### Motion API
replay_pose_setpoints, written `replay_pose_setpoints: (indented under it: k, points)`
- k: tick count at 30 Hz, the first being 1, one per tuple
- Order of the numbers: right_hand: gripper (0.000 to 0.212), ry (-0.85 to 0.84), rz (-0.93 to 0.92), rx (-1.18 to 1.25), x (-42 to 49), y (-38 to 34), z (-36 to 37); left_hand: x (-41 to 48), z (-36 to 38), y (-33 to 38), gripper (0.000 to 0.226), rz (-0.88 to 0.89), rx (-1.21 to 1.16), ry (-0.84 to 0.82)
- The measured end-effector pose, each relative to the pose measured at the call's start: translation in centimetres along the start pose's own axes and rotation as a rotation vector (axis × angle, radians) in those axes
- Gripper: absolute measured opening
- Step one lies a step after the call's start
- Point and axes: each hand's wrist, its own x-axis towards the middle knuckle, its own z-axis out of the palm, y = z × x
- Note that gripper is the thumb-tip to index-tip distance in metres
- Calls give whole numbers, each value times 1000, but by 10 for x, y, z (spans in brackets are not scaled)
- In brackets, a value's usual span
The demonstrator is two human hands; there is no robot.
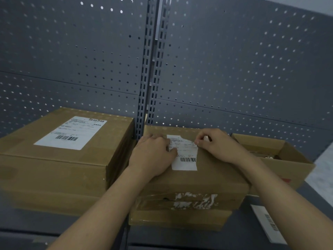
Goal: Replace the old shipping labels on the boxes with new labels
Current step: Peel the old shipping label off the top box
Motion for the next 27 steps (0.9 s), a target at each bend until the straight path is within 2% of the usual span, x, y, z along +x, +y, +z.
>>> replay_pose_setpoints:
  k: [4, 9, 13, 21, 23, 27]
  points:
    - [32, 5, 34, -6, -1, -3, -2, 0, 0, -1, 48, 7, -11, 13]
    - [14, 11, -34, -86, -4, -11, -2, 0, 1, -1, 46, 13, -4, 21]
    - [15, 40, -42, -153, -8, -14, 5, 0, 1, -1, 47, 4, -3, 22]
    - [19, 169, -98, 94, -22, -36, -15, 1, 2, -2, 48, 6, -10, 29]
    - [20, 166, -59, 157, -21, -33, -16, 0, 2, -3, 48, 10, -18, 23]
    - [19, 99, 5, 43, -22, -16, -10, 0, 1, -2, 48, 12, -12, 15]
